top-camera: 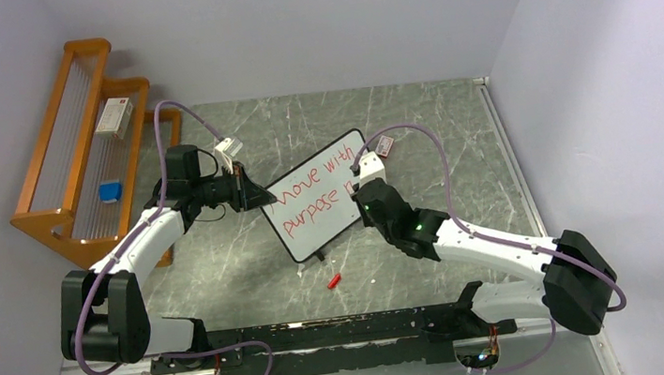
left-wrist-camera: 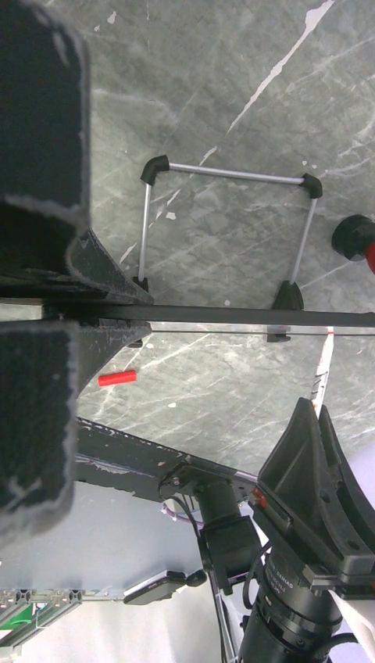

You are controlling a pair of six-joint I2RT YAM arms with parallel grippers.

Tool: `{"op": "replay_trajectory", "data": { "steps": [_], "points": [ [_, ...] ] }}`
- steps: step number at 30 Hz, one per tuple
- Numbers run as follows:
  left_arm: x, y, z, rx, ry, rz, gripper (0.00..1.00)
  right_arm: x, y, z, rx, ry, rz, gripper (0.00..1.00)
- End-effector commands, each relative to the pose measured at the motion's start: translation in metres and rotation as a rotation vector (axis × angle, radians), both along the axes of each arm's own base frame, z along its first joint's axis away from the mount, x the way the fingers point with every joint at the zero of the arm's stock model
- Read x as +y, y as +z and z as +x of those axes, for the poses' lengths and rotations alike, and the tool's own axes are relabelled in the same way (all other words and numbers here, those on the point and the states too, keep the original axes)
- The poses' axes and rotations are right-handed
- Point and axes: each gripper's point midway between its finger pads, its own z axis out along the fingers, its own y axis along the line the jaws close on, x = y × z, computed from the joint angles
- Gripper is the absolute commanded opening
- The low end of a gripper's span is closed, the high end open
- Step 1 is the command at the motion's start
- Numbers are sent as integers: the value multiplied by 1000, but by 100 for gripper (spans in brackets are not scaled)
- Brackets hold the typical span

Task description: Write a sentence on the whiteboard

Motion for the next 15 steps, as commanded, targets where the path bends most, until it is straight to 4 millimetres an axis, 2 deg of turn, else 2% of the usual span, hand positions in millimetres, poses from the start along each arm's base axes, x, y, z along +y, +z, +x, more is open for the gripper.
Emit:
{"op": "replay_trajectory", "data": {
  "steps": [1,15],
  "points": [
    [8,-47,-10,117,39,124,5,-6,1,-2,1,-18,12,0],
    [8,-46,-10,116,38,123,5,-8,25,10,-69,-44,54,0]
  ]
}}
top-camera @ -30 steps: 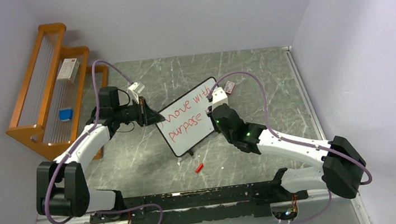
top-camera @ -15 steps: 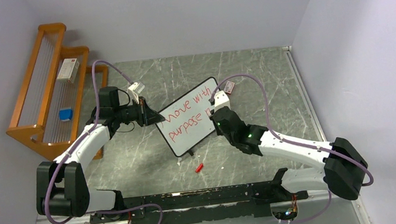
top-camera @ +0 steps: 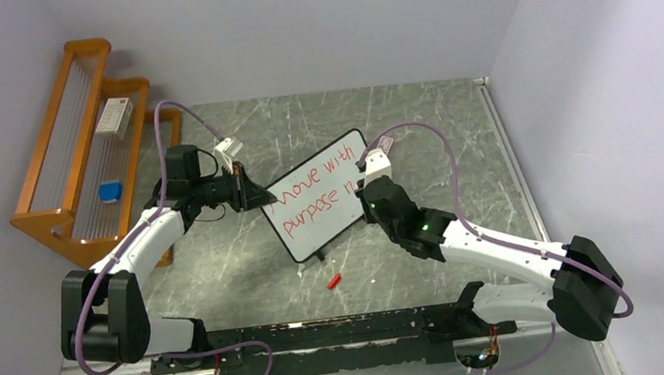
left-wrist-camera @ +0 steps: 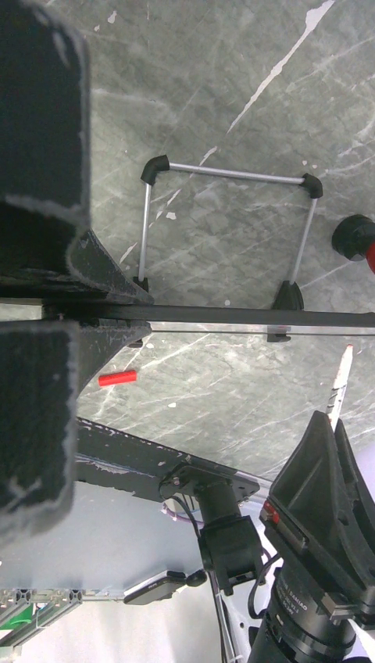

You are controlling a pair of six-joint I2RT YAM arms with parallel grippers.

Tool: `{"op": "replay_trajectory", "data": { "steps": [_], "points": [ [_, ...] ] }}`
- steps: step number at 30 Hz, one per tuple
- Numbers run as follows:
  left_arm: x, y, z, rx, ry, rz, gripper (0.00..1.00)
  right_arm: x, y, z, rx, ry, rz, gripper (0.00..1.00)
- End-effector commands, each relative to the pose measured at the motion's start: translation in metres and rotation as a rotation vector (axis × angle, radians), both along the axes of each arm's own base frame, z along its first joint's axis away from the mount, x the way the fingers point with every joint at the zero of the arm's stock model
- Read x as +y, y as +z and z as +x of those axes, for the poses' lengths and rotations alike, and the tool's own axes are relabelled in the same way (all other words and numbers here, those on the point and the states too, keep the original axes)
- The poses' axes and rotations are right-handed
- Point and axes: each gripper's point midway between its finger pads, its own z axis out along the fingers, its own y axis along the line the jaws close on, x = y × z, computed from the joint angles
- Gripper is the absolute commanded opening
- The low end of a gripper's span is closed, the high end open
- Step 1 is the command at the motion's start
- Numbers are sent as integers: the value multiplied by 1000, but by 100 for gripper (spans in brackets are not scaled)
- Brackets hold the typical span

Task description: Write a sentence on the whiteboard

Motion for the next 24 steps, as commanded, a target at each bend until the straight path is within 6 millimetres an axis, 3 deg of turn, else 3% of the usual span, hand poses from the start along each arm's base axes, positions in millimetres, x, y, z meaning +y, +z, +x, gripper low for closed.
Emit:
{"op": "replay_trajectory", "data": {
  "steps": [1,19,24],
  "points": [
    [8,-46,-10,116,39,123,5,-2,12,11,-41,-28,30,0],
    [7,-46,-10,118,36,120,5,8,24,23,-68,-13,55,0],
    [7,-46,-10,116,36,120,5,9,18,24,-55,-12,40,0]
  ]
}}
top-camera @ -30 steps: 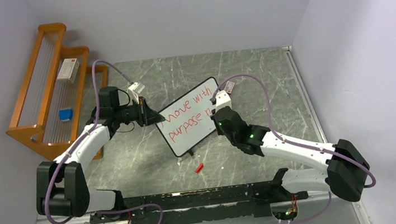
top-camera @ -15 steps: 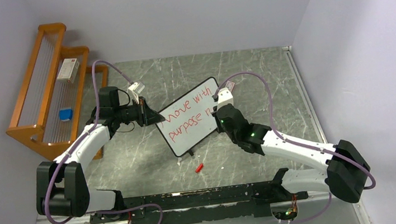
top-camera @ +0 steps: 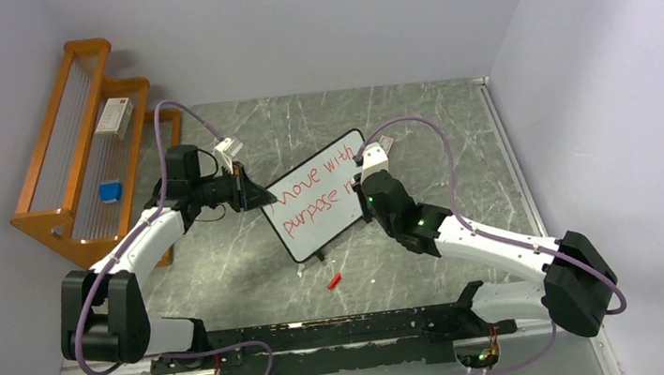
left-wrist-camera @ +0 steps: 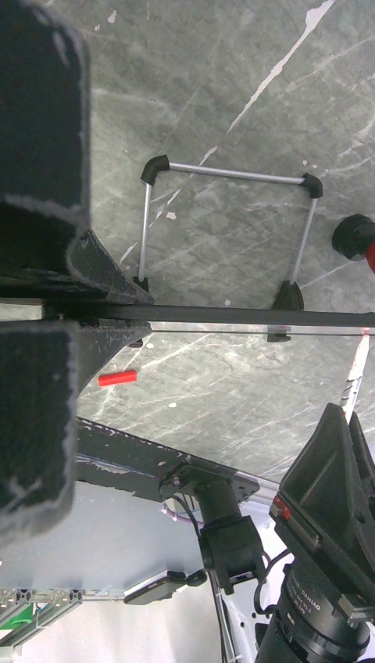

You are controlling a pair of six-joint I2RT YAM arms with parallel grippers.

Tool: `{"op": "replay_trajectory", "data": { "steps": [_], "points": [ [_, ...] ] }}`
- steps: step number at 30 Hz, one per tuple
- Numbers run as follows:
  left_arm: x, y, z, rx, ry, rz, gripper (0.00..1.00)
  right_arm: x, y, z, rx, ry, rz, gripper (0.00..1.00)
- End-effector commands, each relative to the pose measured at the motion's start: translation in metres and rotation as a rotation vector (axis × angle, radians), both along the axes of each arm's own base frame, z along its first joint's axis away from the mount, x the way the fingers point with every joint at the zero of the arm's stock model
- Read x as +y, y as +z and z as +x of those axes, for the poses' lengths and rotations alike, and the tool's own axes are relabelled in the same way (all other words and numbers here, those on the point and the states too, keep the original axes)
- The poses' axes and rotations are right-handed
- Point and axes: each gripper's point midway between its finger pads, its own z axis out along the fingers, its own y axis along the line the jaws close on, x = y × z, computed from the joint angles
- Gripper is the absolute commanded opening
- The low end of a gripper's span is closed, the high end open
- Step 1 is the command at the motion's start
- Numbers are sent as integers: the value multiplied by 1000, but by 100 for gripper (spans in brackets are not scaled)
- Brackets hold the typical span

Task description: Write a sentence on the whiteboard

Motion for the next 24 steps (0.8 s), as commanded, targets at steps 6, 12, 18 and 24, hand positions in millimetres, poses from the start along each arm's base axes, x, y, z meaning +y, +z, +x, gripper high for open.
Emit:
{"op": "replay_trajectory", "data": {
  "steps": [6,12,18,24],
  "points": [
    [7,-46,-10,117,35,120,5,0,1,3,1,-6,17,0],
    [7,-46,-10,117,35,121,5,-2,-10,-6,41,5,12,0],
    [8,-47,-10,117,37,124,5,-6,-17,-11,61,5,2,0],
    [8,-47,-10,119,37,125,5,-12,-24,-14,74,-8,-14,0]
  ]
}}
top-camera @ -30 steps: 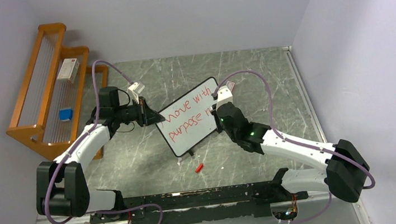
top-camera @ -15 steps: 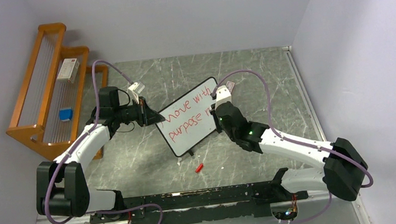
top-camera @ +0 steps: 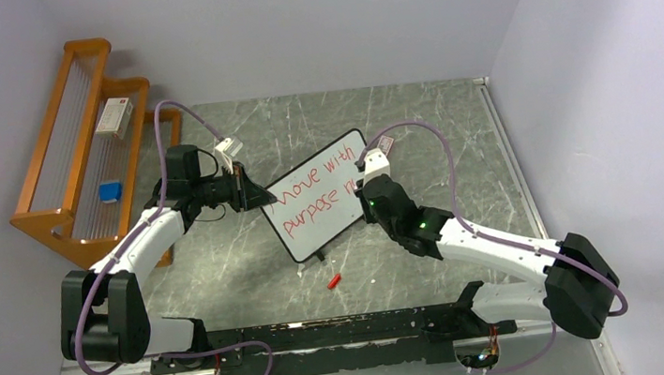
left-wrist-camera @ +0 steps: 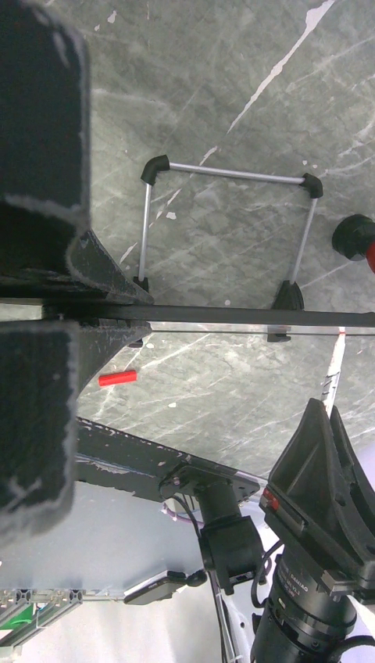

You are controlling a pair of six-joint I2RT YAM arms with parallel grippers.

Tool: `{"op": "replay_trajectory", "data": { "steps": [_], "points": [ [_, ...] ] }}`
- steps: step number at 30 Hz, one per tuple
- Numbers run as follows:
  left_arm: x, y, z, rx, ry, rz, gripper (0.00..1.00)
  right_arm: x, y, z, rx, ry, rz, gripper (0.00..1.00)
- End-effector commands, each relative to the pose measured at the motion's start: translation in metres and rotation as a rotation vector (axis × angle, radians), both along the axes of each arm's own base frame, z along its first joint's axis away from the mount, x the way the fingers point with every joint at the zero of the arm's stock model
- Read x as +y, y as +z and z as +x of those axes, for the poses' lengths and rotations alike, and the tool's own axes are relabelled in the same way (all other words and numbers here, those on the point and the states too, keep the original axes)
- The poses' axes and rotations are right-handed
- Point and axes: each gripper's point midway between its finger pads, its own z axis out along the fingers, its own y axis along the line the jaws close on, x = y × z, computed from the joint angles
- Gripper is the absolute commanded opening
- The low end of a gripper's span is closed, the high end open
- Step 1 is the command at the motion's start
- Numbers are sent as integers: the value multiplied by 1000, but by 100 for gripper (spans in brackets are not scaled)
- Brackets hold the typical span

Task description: Write a sentence on the whiteboard

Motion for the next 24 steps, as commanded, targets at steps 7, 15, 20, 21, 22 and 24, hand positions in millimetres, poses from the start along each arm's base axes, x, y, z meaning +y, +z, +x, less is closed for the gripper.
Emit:
{"op": "replay_trajectory", "data": {
  "steps": [7,15,20,21,22,24],
  "points": [
    [7,-47,-11,120,34,123,5,-15,-5,1,0,-49,-30,0],
    [7,-47,-12,119,32,123,5,-14,5,11,-40,-67,-21,0],
    [7,-46,-12,119,30,122,5,-12,11,16,-53,-64,-20,0],
    [7,-46,-12,119,30,122,5,-11,12,17,-54,-62,-19,0],
    [7,-46,-12,119,30,122,5,-10,13,17,-54,-59,-20,0],
    [7,-46,-12,118,28,121,5,-10,13,18,-56,-59,-24,0]
  ]
}}
